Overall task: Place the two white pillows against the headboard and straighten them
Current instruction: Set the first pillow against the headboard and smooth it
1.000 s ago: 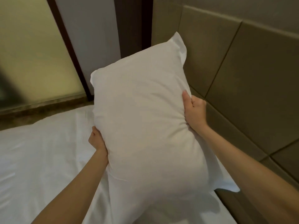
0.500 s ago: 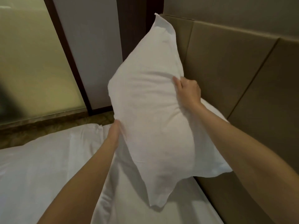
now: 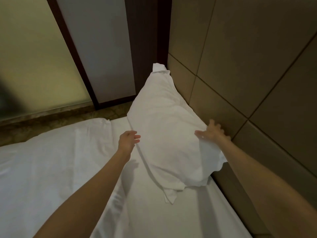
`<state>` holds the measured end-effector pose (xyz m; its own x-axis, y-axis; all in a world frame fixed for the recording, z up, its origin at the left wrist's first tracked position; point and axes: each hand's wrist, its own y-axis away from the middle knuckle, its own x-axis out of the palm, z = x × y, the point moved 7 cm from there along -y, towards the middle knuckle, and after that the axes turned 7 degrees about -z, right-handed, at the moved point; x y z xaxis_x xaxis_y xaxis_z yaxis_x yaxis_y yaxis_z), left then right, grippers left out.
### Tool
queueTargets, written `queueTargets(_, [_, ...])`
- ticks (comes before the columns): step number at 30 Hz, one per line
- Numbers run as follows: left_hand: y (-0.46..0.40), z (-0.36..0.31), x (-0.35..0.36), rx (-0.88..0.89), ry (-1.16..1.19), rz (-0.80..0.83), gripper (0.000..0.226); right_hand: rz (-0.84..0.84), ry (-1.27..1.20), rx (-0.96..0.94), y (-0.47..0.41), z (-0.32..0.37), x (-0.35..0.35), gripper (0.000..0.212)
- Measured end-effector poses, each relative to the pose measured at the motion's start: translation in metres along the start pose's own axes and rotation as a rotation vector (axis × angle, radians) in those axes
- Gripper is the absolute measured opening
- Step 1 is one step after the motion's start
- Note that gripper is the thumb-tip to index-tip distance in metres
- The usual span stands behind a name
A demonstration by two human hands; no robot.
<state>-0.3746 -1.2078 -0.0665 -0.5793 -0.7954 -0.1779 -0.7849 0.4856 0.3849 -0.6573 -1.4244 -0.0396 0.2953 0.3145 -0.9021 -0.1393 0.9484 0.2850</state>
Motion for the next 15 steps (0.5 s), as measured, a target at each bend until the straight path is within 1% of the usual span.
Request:
queueTargets(2, [0.003,0.003,0.0,0.023,0.0,-0.018,0.031,0.066,-0.038,0.079,-0.001,-0.024,0.016,0.102])
queueTargets(4, [0.007,0.005,0.002,0.045,-0.014,-0.019,0.031,0.117,-0.119,0.141,-0.001,-0.042,0.026,0.109])
queueTargets(5, [0.01,0.006,0.003,0.049,-0.018,-0.014,0.031,0.137,-0.171,0.158,-0.001,-0.048,0.03,0.109])
queueTargets(6, [0.012,0.007,0.004,0.051,-0.018,-0.012,0.031,0.158,-0.231,0.16,0.0,-0.05,0.032,0.104])
queueTargets(8, [0.016,0.009,0.008,0.054,-0.026,-0.003,0.031,0.152,-0.314,0.122,0.0,-0.047,0.034,0.078])
queueTargets(9, [0.018,0.011,0.009,0.055,-0.033,0.001,0.031,0.09,-0.305,0.084,-0.002,-0.041,0.031,0.062])
queueTargets(11, [0.021,0.012,0.011,0.058,-0.047,-0.001,0.031,-0.104,-0.247,0.004,-0.006,-0.02,0.012,0.037])
queueTargets(13, [0.021,0.01,0.009,0.064,-0.05,-0.031,0.03,-0.295,-0.256,-0.068,-0.005,0.009,-0.018,0.029])
queueTargets(15, [0.019,0.003,0.005,0.082,-0.048,-0.07,0.03,-0.467,-0.254,-0.187,0.002,0.04,-0.052,0.028])
